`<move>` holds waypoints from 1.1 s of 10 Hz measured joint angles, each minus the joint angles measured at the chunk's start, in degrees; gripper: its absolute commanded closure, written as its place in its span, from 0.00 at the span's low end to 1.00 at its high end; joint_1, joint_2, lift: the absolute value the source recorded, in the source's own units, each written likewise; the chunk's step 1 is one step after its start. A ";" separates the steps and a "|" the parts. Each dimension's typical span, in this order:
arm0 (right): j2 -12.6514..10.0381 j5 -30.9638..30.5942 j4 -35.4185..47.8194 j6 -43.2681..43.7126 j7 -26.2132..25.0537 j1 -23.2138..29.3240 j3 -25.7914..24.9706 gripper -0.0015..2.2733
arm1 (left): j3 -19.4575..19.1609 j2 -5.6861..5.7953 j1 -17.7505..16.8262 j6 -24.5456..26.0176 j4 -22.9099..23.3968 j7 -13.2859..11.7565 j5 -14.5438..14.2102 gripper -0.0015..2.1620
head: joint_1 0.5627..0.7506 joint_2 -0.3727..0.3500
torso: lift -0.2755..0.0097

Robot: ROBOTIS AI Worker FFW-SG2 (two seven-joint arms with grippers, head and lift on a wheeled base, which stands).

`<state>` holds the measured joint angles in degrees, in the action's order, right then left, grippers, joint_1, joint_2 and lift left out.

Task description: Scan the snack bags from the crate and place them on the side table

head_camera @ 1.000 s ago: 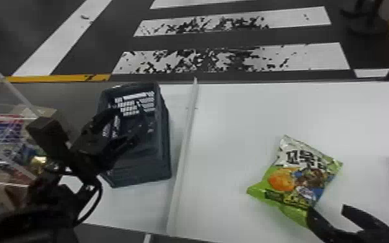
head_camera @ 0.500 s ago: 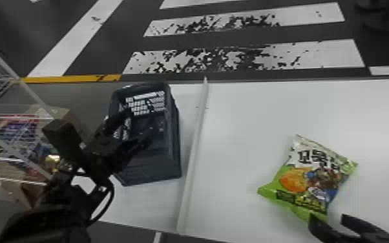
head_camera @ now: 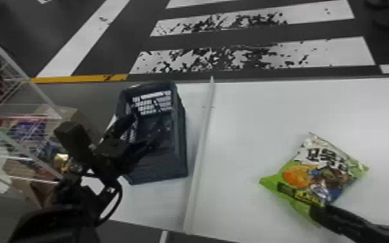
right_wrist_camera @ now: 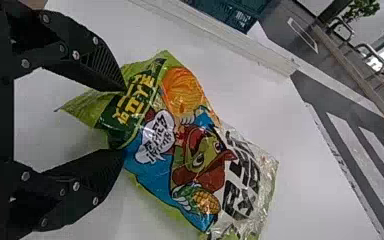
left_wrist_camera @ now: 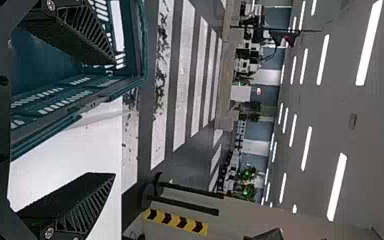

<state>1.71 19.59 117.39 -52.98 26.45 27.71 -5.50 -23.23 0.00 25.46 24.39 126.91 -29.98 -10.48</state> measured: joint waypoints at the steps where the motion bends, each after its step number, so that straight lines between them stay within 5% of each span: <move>1: -0.14 0.79 -1.31 -0.08 0.17 -0.72 -0.59 0.90 | -0.13 0.00 0.13 0.00 -0.01 -0.06 -0.18 0.04 | 0.70 0.91 | 0.64; 2: -0.37 1.09 -2.08 0.43 1.09 -1.02 -1.21 0.98 | -0.28 0.00 0.26 0.00 -0.09 -0.15 -0.37 0.04 | 0.70 0.91 | 0.64; 7: -0.22 0.95 2.79 3.37 1.98 -1.11 -5.06 0.98 | -1.44 0.00 0.56 -0.09 -0.21 -1.01 -1.95 0.04 | 0.70 0.83 | 0.64; 9: 3.34 -2.32 6.99 -1.30 2.03 -3.48 -7.19 0.99 | -1.99 0.00 0.56 -0.06 -0.18 -1.41 -2.77 0.04 | 0.70 0.76 | 0.64; 11: 8.55 -13.26 10.47 -2.38 0.10 -4.59 -4.65 0.99 | -2.30 0.00 0.59 -0.04 -0.26 -1.61 -3.30 0.04 | 0.70 0.68 | 0.64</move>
<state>10.26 6.33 127.86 -55.36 26.55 23.12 -10.16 -25.53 0.00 26.05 24.35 126.66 -31.58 -13.78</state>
